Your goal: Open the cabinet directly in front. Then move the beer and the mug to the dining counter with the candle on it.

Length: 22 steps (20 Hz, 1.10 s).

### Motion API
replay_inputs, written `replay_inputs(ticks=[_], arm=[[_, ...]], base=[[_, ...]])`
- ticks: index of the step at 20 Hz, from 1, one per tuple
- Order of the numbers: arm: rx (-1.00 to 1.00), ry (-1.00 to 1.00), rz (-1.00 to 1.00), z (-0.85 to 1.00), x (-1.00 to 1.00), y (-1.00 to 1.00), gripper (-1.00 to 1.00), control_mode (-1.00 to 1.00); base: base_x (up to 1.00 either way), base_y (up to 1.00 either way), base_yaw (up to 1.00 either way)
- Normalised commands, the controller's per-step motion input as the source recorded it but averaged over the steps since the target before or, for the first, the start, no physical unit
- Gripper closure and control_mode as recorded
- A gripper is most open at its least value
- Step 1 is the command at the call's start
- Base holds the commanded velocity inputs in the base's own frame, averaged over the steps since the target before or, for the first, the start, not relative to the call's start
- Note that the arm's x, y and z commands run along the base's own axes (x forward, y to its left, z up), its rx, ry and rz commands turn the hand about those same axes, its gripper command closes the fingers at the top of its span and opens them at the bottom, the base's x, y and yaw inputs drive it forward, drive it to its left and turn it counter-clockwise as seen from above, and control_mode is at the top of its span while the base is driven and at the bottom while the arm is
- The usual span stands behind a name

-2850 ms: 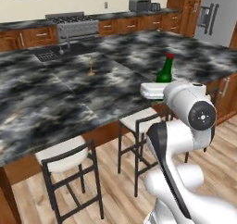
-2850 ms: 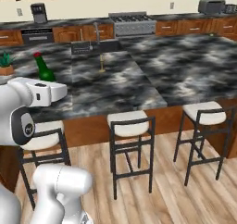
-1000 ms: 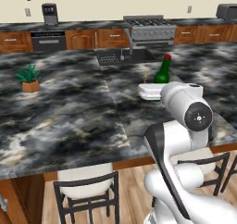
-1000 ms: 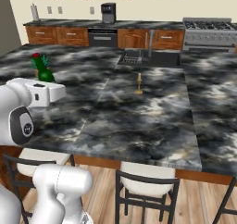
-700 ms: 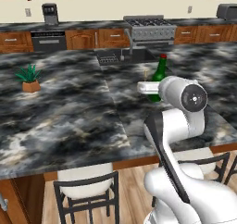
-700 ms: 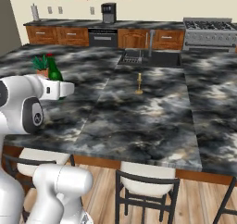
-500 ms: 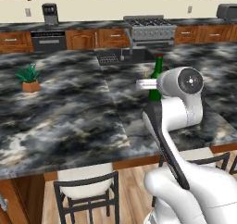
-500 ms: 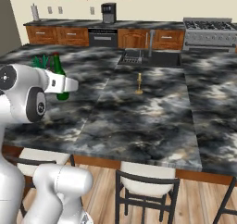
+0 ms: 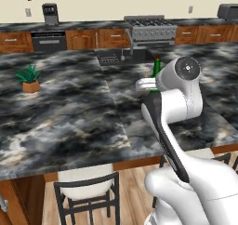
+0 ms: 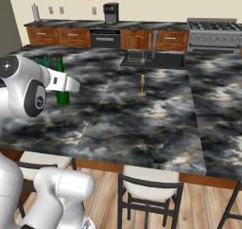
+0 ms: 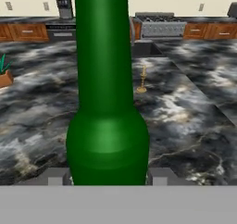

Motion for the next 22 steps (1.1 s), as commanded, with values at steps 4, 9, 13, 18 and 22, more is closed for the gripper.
replay_inputs(ticks=[4, 9, 13, 18, 22], arm=[[-0.02, 0.22, 0.02, -0.55, 0.0, 0.0, 1.0, -1.0], [0.0, 0.1, 0.0, -0.27, 0.05, 0.0, 1.0, -1.0], [0.0, 0.0, 0.0, -0.14, 0.45, 0.0, 1.0, -1.0], [-0.01, -0.01, 0.0, -0.27, 0.77, 0.0, 1.0, -1.0], [0.0, -0.03, 0.0, -0.28, 0.75, -0.08, 1.0, -1.0]], base=[[0.0, 0.0, 0.0], [0.0, 0.0, 0.0], [0.0, 0.0, 0.0], [0.0, 0.0, 0.0], [0.0, 0.0, 0.0]])
